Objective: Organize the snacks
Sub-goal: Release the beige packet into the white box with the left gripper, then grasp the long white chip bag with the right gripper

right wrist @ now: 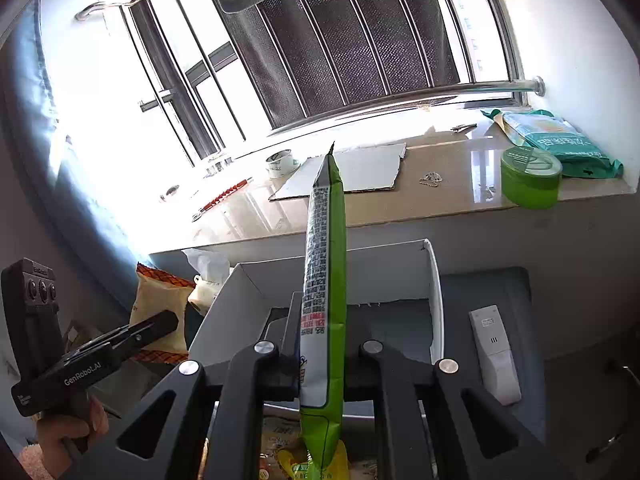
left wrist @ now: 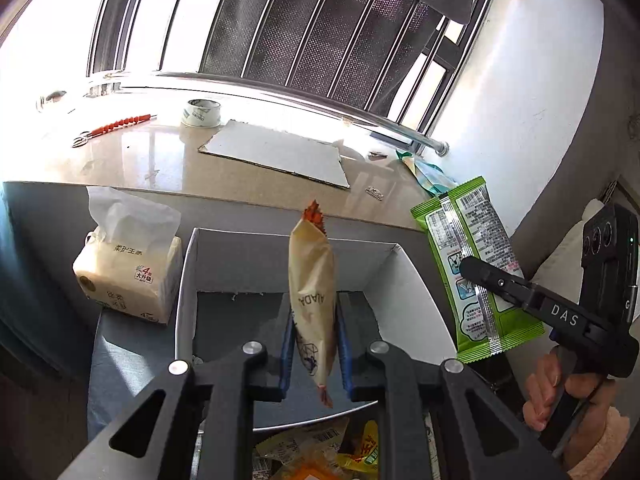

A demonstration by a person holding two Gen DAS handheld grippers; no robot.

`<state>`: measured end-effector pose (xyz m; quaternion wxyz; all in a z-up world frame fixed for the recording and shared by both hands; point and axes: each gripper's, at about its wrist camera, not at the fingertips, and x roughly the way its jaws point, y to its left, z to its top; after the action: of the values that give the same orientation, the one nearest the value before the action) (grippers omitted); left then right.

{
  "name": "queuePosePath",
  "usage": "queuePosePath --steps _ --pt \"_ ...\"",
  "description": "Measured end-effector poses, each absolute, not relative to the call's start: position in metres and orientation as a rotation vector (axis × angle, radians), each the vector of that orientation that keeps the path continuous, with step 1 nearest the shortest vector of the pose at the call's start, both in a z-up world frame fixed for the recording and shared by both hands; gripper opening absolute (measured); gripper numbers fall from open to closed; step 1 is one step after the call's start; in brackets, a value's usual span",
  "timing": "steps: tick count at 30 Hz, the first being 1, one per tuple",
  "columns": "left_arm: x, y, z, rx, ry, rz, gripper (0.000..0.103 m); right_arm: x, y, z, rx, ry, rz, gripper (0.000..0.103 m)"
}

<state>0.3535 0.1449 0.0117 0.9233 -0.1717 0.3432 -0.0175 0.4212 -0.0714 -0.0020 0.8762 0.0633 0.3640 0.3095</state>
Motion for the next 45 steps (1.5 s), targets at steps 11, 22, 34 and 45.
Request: queuePosePath --steps 11,22,34,45 --pt "0.359 0.153 -0.016 -0.27 0.793 0.071 0.103 0.45 -0.059 -0.021 0.136 0.754 0.617 0.103" --pt "0.276 0.138 0.013 -0.145 0.703 0.097 0.103 0.378 -0.061 -0.006 -0.085 0.641 0.664 0.103" --pt "0.102 0.07 0.009 -0.206 0.543 0.024 0.103 0.248 -0.167 -0.013 0.084 0.652 0.684 0.103" --pt "0.012 0.039 -0.015 -0.283 0.497 -0.042 0.103 0.148 -0.24 -0.082 0.222 0.707 0.581 0.103"
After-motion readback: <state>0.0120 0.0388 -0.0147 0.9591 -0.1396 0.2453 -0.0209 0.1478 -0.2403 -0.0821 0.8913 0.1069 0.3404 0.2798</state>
